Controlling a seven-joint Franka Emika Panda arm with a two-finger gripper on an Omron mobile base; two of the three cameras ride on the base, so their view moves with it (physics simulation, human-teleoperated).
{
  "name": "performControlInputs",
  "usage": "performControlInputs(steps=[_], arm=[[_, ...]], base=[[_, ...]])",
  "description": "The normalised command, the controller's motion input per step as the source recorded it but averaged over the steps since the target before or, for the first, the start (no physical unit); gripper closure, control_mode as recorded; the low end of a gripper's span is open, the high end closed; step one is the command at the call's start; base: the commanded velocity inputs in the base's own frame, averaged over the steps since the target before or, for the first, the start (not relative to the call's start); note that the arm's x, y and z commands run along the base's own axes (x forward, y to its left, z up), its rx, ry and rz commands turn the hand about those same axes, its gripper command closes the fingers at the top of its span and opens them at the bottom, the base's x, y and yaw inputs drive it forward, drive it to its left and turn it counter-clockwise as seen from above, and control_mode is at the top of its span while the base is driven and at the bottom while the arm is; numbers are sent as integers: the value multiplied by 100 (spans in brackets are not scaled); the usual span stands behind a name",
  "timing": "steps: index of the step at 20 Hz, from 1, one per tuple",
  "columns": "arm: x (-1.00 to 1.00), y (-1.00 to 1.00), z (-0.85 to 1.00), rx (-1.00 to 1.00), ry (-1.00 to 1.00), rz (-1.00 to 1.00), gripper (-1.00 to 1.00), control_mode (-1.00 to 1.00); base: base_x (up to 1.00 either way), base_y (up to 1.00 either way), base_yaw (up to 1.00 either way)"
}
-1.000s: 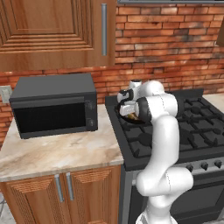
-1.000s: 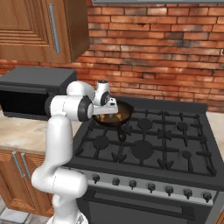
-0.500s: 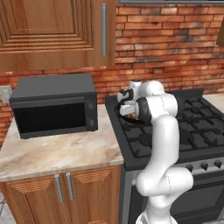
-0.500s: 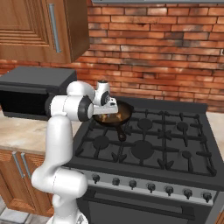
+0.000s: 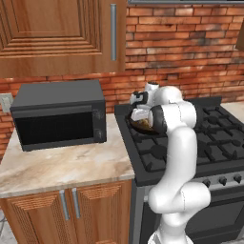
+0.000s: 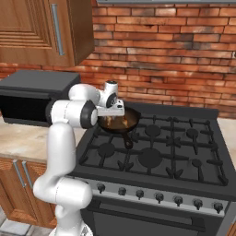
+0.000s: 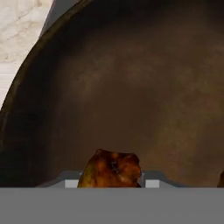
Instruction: Take the chicken drumsticks from the pan and place one on each plate on the dining counter.
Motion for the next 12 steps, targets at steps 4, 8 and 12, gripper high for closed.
performControlInputs(steps=[4, 8, 12], arm=[[-26, 0, 77, 2, -8, 4, 100, -100], [-66, -1, 58, 0, -9, 12, 100, -100], [-57, 0, 66, -2, -10, 12, 100, -100]], base=[[0, 0, 0], [0, 0, 0], [0, 0, 0]])
